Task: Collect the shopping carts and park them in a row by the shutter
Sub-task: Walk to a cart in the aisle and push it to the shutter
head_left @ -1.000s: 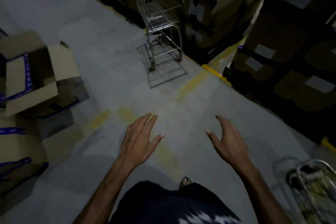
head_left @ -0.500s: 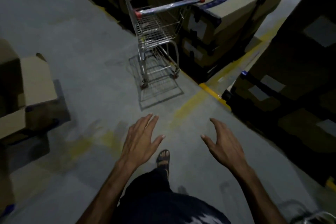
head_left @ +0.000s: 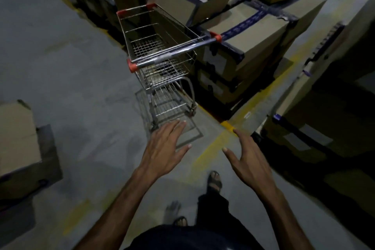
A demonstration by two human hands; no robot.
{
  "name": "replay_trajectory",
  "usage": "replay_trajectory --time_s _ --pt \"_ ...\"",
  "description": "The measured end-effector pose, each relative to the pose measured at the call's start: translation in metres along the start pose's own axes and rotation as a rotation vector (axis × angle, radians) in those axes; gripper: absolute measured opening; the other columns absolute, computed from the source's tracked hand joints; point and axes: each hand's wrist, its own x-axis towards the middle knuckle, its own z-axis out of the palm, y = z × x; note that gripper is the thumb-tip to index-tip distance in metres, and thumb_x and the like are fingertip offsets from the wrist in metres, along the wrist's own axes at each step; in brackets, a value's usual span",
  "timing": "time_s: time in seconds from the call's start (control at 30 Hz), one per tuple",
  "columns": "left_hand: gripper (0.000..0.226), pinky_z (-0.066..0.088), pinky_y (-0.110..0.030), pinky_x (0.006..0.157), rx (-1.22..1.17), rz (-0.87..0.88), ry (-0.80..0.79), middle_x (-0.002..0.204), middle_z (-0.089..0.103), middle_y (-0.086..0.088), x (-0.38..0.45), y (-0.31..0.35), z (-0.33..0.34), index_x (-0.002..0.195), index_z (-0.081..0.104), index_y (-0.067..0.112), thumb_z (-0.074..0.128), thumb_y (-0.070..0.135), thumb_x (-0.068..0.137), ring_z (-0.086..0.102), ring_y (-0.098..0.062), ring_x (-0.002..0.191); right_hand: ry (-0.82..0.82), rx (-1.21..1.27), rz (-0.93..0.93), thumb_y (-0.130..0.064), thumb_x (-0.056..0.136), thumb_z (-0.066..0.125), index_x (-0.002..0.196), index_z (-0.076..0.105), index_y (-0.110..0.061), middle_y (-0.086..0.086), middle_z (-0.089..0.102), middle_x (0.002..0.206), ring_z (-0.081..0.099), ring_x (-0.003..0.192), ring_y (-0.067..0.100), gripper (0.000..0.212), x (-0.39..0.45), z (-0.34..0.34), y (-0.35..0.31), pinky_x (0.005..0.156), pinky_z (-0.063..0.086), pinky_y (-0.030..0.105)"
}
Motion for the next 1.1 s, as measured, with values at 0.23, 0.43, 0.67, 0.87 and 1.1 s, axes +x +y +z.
replay_trajectory --time_s 0.23,0.43,0.67,0.87,1.1 --pt "0.07 0.049 -0.044 0.107 0.044 -0.195 0.053 0.153 0.057 -0.004 0.088 -0.032 -0.004 0.153 0.054 0.02 0.055 0.062 0.097 0.055 -0.025 0.137 -0.118 -0.022 -0.185 -0.06 0.105 0.05 0.165 0.028 -0.026 -0.003 0.033 0.169 0.034 0.153 0.02 0.072 0.164 -0.027 -0.004 0.121 0.037 0.047" --pt "0.069 0.047 -0.042 0.107 0.085 -0.352 0.154 0.15 0.06 -0.005 0.162 -0.044 -0.026 0.153 0.055 0.018 0.061 0.057 0.096 0.055 -0.026 0.136 -0.158 -0.109 -0.393 -0.056 0.103 0.057 0.158 0.042 -0.019 0.004 0.05 0.158 0.048 0.143 0.027 0.068 0.297 -0.056 -0.036 0.109 0.044 0.044" --pt "0.068 0.048 -0.042 0.105 0.089 -0.454 0.217 0.145 0.064 -0.004 0.221 -0.072 -0.039 0.149 0.06 0.017 0.054 0.06 0.096 0.058 -0.026 0.131 -0.214 -0.221 -0.536 -0.052 0.102 0.06 0.157 0.041 -0.02 0.008 0.052 0.155 0.05 0.14 0.031 0.067 0.408 -0.069 -0.08 0.107 0.046 0.048" --pt "0.063 0.032 -0.061 0.123 0.154 -0.398 0.255 0.136 0.069 -0.002 0.28 -0.133 -0.038 0.143 0.061 0.018 0.059 0.061 0.097 0.063 -0.023 0.126 -0.275 -0.395 -0.545 -0.061 0.1 0.057 0.161 0.035 -0.018 0.013 0.047 0.159 0.05 0.14 0.034 0.077 0.495 -0.047 -0.1 0.11 0.046 0.053" --pt "0.071 0.049 -0.037 0.074 0.172 -0.554 -0.065 0.087 0.069 0.005 0.336 -0.178 -0.019 0.084 0.058 0.032 0.028 0.096 0.084 0.068 -0.021 0.083 -0.38 -0.551 -0.579 -0.1 0.081 0.021 0.115 0.073 -0.032 -0.007 0.075 0.1 0.069 0.094 0.015 0.093 0.559 -0.011 -0.096 0.104 0.043 0.046"
